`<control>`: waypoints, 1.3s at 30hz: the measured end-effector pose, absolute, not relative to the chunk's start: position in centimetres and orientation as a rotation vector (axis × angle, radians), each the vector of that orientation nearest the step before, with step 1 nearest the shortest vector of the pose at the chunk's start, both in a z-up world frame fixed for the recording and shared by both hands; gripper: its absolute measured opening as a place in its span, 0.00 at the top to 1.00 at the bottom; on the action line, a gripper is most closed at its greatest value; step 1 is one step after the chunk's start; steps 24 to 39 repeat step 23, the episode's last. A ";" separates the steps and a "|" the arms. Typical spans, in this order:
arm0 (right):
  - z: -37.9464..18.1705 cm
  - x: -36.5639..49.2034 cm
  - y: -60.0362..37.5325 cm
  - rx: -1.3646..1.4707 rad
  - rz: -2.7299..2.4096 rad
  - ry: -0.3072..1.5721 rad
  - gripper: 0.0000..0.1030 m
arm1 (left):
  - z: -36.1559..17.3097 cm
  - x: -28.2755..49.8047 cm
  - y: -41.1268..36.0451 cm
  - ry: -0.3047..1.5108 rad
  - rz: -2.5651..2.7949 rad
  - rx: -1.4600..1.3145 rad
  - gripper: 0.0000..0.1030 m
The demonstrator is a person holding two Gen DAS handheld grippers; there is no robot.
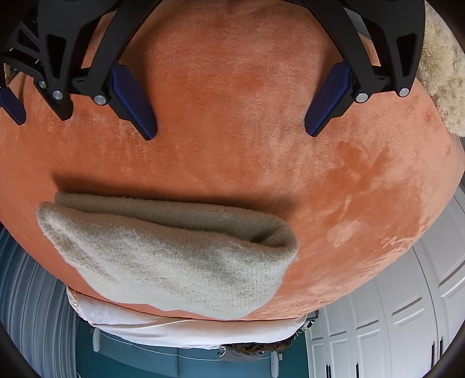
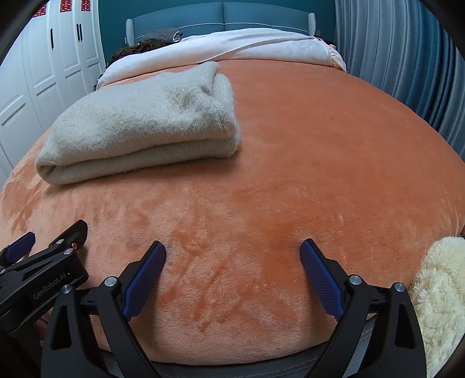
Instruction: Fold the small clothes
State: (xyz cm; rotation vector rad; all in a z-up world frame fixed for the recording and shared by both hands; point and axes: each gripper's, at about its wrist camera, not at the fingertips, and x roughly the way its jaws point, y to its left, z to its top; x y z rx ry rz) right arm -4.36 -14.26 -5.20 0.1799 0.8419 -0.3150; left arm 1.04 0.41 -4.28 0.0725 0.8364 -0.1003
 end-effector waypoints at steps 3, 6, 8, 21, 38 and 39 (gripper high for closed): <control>-5.2 -4.4 -14.3 0.180 -0.315 0.842 0.11 | -4.3 1.1 0.4 0.836 -0.100 0.073 0.04; -5.2 -4.4 -14.2 0.180 -0.316 0.842 0.11 | -4.3 1.1 0.4 0.835 -0.099 0.073 0.04; -5.2 -4.4 -14.2 0.179 -0.316 0.842 0.10 | -4.3 1.0 0.4 0.834 -0.100 0.071 0.04; -5.6 -4.4 -14.5 0.184 -0.311 0.844 0.10 | -4.3 0.1 -0.1 0.826 -0.084 0.072 0.04; -5.5 -4.3 -14.5 0.183 -0.312 0.844 0.10 | -4.3 0.1 -0.1 0.826 -0.085 0.071 0.04; -5.5 -4.3 -14.5 0.183 -0.312 0.844 0.10 | -4.3 0.1 -0.1 0.826 -0.085 0.071 0.04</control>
